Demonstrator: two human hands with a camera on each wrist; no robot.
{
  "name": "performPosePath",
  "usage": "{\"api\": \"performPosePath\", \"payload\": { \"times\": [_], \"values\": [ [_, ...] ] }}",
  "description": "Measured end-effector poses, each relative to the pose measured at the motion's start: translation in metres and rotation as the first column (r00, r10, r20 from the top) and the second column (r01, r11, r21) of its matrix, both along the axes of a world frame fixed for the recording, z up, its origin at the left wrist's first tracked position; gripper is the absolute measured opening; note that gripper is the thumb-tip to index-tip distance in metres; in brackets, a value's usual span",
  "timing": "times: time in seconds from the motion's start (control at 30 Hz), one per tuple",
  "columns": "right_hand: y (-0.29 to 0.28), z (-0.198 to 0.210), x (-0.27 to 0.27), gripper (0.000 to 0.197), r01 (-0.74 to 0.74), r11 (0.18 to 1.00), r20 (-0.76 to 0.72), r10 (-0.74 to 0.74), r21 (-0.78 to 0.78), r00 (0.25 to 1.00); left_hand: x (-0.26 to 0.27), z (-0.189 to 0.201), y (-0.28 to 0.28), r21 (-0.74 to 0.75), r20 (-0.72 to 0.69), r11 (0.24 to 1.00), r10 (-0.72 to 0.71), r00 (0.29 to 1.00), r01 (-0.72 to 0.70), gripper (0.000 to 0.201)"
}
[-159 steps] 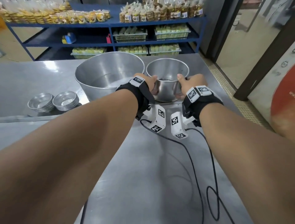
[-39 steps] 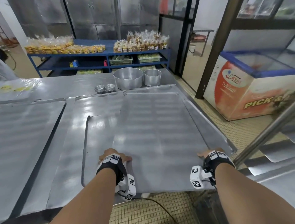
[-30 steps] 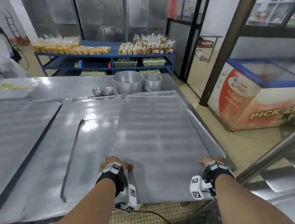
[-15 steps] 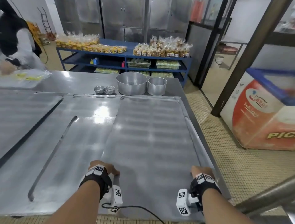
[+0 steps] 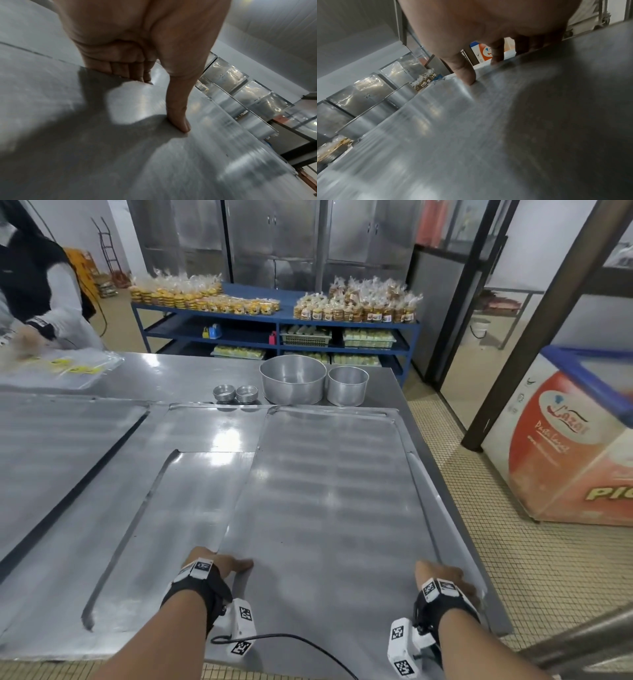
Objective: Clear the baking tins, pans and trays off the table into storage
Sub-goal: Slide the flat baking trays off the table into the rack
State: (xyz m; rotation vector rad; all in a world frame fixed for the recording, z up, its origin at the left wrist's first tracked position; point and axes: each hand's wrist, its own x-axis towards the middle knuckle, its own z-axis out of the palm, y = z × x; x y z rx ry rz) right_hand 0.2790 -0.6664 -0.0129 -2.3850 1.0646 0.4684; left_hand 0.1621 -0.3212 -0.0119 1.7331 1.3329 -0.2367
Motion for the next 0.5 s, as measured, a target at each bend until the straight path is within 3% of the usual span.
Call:
{"api": "performPosePath", "payload": {
  "times": [0.17, 0.37, 0.5],
  "values": [
    [0.023, -0.001, -0.018, 0.060, 0.015, 0.998, 0.016, -0.016, 0.053, 1.000, -0.011, 0.005, 0.022, 0.029, 0.003, 0.999, -0.026, 1.000, 0.026, 0.084],
    [0.047, -0.018, -0.042, 0.058, 0.099, 0.980, 0.063, -0.111, 0.172, 0.992, -0.033, 0.016, 0.054, 0.053, -0.029, 0.996, -0.068, 0.997, 0.070, 0.063],
    [0.053, -0.056, -0.044, 0.055, 0.093, 0.973, 0.069, -0.110, 0.210, 0.992, -0.050, 0.018, 0.071, 0.066, -0.058, 0.991, -0.116, 0.991, 0.120, 0.061]
  ]
}}
